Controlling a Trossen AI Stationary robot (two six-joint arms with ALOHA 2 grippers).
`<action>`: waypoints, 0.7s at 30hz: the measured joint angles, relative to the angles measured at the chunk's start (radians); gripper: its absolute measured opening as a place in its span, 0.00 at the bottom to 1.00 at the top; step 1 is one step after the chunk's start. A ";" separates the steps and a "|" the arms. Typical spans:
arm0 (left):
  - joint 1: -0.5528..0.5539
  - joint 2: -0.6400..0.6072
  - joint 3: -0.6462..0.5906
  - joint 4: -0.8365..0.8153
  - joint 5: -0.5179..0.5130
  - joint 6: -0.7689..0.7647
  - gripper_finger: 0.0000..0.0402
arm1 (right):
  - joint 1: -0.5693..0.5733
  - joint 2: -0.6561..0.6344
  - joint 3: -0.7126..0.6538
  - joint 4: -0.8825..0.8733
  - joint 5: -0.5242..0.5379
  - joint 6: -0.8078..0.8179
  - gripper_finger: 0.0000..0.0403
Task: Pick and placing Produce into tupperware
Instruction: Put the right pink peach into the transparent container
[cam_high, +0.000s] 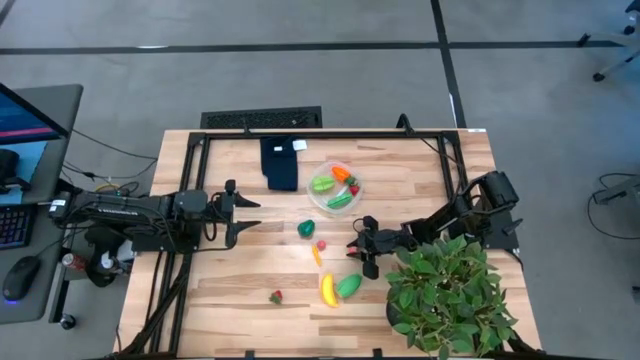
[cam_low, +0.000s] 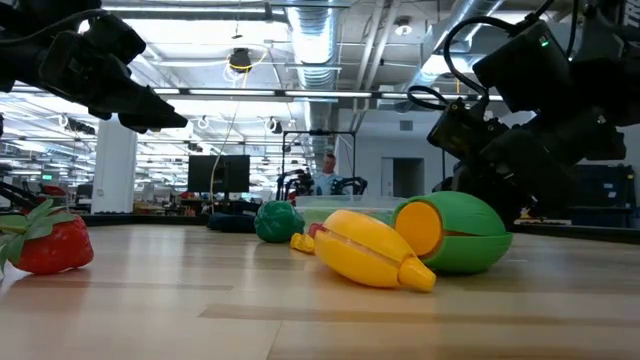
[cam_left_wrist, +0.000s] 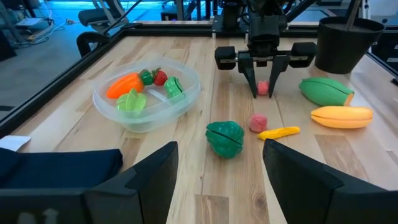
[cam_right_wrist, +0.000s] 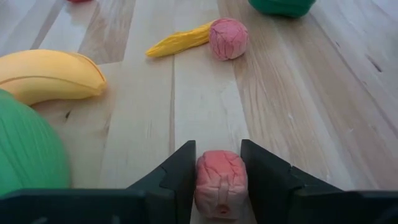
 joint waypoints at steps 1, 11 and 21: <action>0.000 0.000 0.000 0.000 0.000 0.000 0.57 | 0.000 0.000 0.000 0.000 0.000 0.000 0.29; 0.000 0.000 0.000 0.000 0.000 0.000 0.57 | 0.001 0.000 0.000 0.000 0.001 -0.002 0.29; 0.000 0.000 0.000 0.000 0.000 0.000 0.57 | 0.001 0.000 0.000 0.000 0.003 -0.003 0.28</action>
